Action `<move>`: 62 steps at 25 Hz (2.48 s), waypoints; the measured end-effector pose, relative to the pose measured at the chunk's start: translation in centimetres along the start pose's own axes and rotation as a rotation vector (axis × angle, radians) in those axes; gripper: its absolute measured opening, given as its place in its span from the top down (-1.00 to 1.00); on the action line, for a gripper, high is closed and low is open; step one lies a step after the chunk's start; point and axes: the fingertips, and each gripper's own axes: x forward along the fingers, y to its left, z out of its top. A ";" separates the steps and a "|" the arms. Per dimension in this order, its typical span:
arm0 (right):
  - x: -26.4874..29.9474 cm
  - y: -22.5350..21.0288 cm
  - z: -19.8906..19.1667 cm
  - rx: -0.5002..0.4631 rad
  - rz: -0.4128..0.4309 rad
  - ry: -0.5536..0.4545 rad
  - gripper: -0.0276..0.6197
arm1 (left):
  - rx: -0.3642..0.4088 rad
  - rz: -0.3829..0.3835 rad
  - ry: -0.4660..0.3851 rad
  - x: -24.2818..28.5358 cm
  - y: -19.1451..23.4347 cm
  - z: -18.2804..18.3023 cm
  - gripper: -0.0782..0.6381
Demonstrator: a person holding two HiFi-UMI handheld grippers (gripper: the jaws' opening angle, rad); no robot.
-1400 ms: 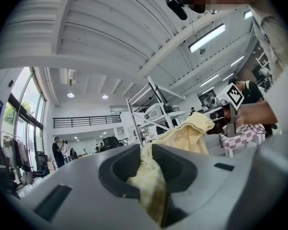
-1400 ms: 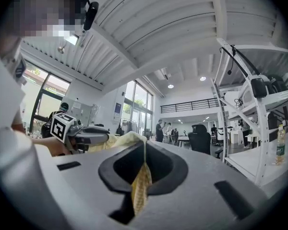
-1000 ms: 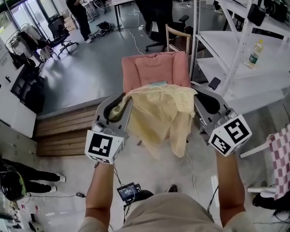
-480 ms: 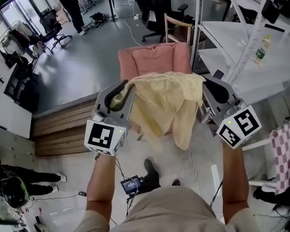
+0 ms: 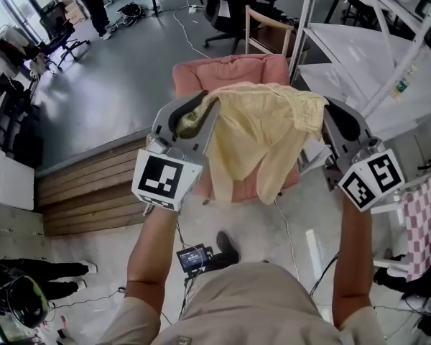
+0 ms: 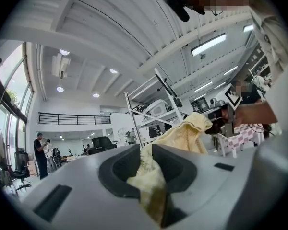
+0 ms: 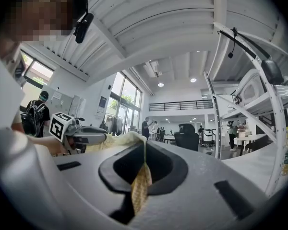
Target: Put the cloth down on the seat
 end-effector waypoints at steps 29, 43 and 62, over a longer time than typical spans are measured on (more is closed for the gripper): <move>20.2 -7.2 -3.1 -0.048 -0.046 -0.003 0.91 | 0.043 0.014 -0.034 10.4 15.9 -6.9 0.58; 30.8 -16.9 -12.1 0.016 0.011 0.080 0.91 | 0.013 0.058 0.088 23.1 21.5 -17.5 0.58; 43.8 -26.8 -30.7 0.036 0.041 0.237 0.91 | -0.055 0.120 0.293 35.6 26.2 -36.9 0.58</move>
